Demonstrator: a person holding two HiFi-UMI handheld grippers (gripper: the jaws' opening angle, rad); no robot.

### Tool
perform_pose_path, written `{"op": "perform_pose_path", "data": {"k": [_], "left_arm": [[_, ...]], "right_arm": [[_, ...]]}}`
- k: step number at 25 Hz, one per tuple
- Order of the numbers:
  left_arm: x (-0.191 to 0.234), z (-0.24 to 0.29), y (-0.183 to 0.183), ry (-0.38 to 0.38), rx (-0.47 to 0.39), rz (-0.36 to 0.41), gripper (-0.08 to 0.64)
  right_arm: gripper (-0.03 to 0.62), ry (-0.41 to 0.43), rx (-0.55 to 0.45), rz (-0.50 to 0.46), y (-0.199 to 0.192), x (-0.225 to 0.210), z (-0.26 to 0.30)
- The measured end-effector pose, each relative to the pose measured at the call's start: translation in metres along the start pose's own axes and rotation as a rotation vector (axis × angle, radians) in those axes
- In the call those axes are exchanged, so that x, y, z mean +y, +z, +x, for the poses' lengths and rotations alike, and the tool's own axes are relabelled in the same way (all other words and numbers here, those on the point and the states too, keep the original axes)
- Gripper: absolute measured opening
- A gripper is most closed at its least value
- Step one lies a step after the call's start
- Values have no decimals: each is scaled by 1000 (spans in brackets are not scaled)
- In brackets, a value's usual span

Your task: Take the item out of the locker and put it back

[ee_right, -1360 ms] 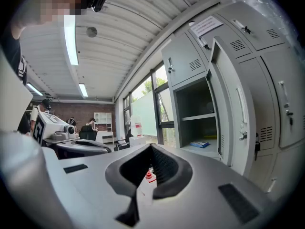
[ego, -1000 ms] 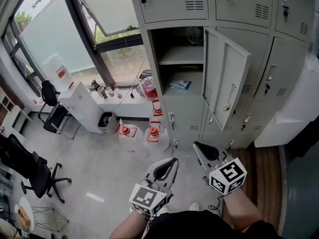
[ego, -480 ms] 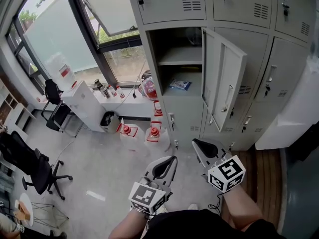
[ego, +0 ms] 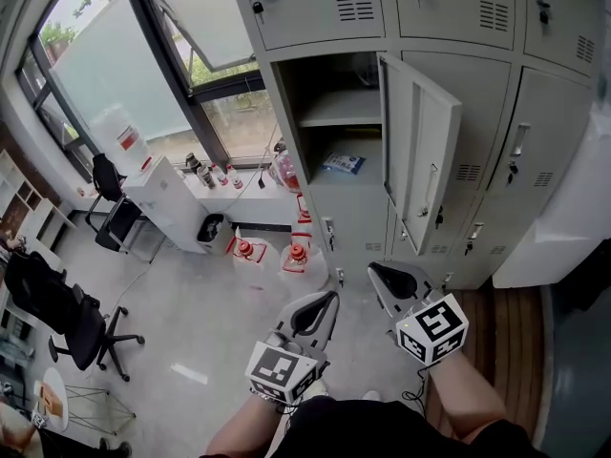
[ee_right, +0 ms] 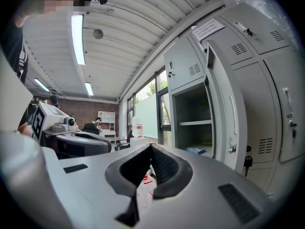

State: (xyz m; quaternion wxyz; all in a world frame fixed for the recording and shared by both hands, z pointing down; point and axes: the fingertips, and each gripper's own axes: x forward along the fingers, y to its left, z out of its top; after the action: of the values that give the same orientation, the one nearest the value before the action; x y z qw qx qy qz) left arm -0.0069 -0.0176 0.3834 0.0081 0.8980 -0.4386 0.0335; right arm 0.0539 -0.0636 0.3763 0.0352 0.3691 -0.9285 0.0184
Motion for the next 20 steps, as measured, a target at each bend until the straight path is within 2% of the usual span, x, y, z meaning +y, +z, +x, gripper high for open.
{"op": "perform_pose_path", "data": {"k": [9,20], "left_arm": [[24,24,4,3,-12,33,17],[81,80,0,-34,-23,30,17]], "right_arm": [[52,-14,-4,-5,5,-14,17],[52,-81,11,-1,2,-50,55]]}}
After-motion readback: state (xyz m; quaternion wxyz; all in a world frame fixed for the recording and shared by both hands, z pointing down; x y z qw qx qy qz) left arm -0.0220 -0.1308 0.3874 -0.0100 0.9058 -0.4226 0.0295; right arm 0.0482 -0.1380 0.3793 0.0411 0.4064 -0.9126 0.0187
